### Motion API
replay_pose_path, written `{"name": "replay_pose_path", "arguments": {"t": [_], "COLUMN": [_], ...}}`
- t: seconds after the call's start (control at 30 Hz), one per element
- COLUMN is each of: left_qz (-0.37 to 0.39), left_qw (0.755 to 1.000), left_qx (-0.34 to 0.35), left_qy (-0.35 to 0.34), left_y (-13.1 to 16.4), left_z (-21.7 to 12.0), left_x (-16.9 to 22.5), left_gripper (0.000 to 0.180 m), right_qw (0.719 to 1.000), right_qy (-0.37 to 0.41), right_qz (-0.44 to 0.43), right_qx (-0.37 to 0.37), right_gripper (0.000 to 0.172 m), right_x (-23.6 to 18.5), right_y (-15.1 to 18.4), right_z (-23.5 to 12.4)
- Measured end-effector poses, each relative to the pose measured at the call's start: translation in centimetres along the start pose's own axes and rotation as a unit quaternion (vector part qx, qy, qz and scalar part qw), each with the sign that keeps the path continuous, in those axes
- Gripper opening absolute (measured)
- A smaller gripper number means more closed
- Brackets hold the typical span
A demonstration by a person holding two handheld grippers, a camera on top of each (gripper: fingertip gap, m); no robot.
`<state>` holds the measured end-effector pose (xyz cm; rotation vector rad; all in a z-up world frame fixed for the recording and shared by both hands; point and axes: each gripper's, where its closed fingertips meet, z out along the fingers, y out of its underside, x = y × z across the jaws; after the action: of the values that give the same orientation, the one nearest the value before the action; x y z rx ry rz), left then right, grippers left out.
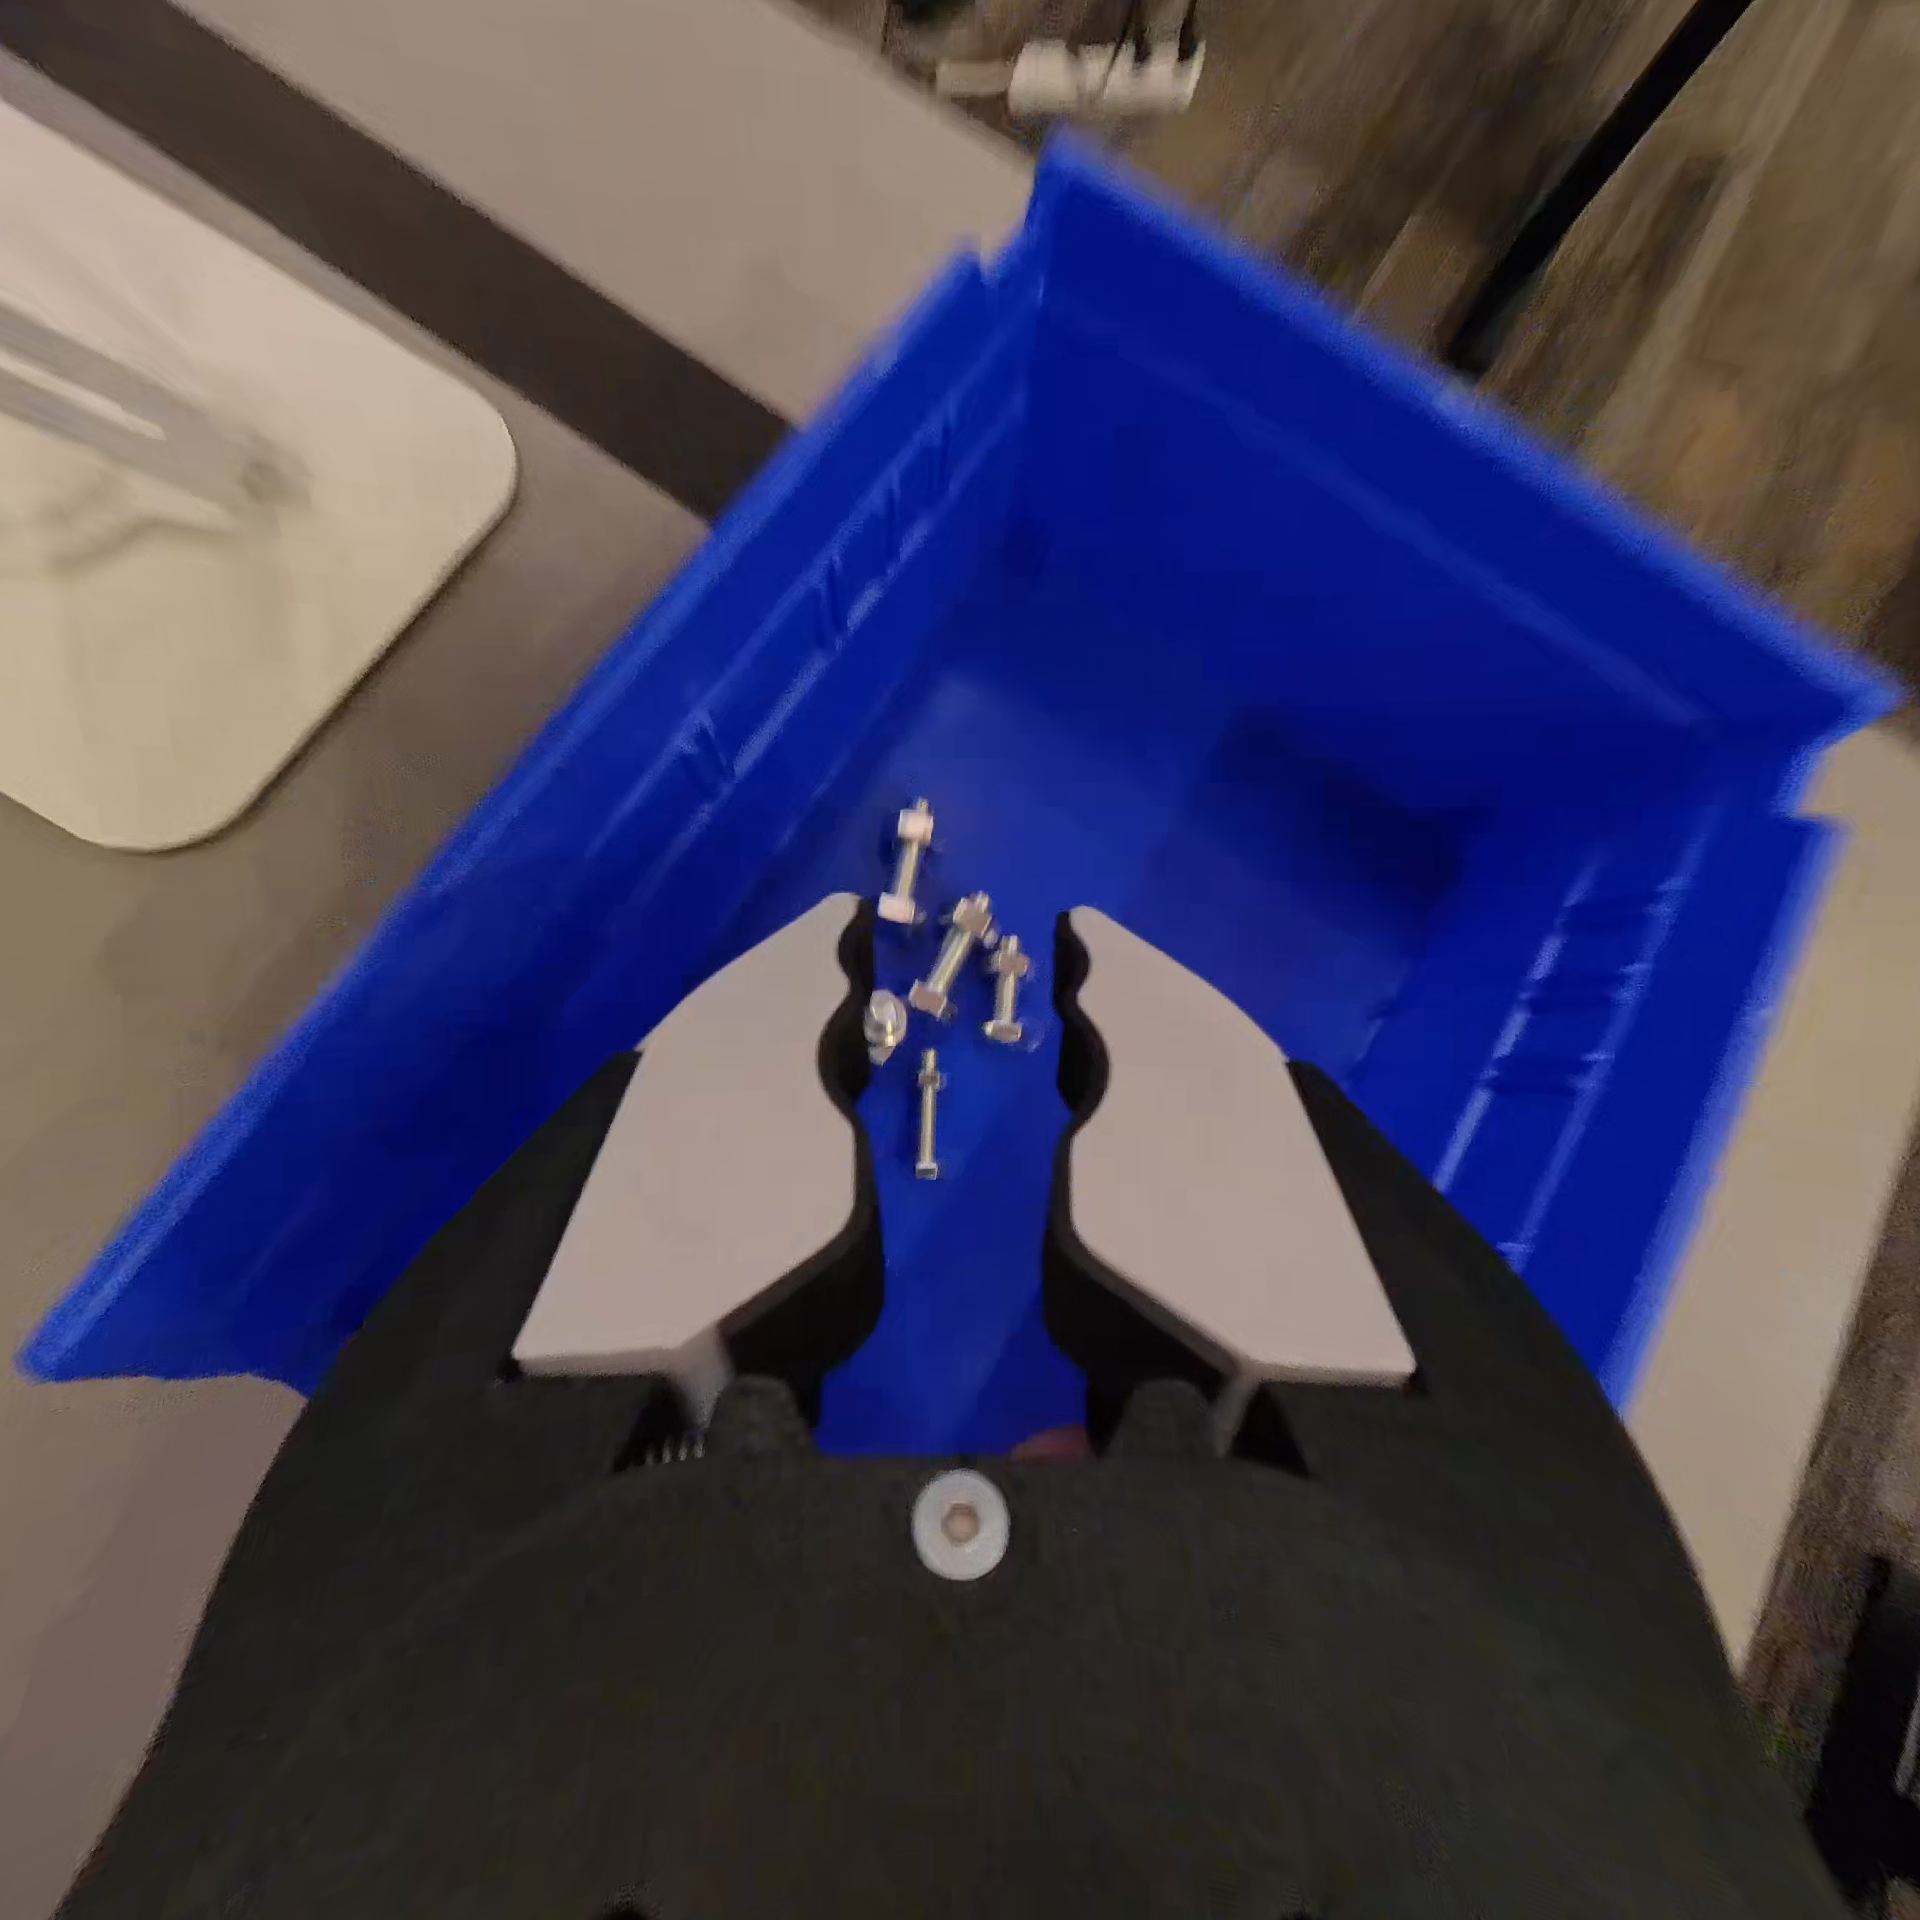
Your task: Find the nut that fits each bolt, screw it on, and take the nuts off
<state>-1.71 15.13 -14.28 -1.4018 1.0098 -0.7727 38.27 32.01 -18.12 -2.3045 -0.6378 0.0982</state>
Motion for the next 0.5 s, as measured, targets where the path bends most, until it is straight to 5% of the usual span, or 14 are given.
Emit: {"name": "replay_pose_path", "arguments": {"t": [0.13, 0.33, 0.5], "left_qz": [0.002, 0.013, 0.011], "left_qw": [1.0, 1.0, 1.0], "left_qx": [0.002, 0.008, 0.009], "left_qy": [-0.003, -0.011, -0.021], "left_y": [-0.2, -0.8, -1.1], "left_z": [-0.1, -0.4, -1.0], "left_x": [-0.1, -0.1, -0.6], "left_gripper": [0.0, 0.0, 0.0], "right_qw": [0.991, 0.949, 0.904], "right_qy": [0.022, -0.038, -0.151], "right_qz": [-0.048, -0.167, -0.235], "right_qx": [0.125, 0.266, 0.323], "right_gripper": [0.001, 0.0, 0.0], "right_x": [-1.6, -11.4, -23.0], "right_y": [-5.5, -11.8, -13.6], "right_z": [-5.5, -13.3, -15.0]}}
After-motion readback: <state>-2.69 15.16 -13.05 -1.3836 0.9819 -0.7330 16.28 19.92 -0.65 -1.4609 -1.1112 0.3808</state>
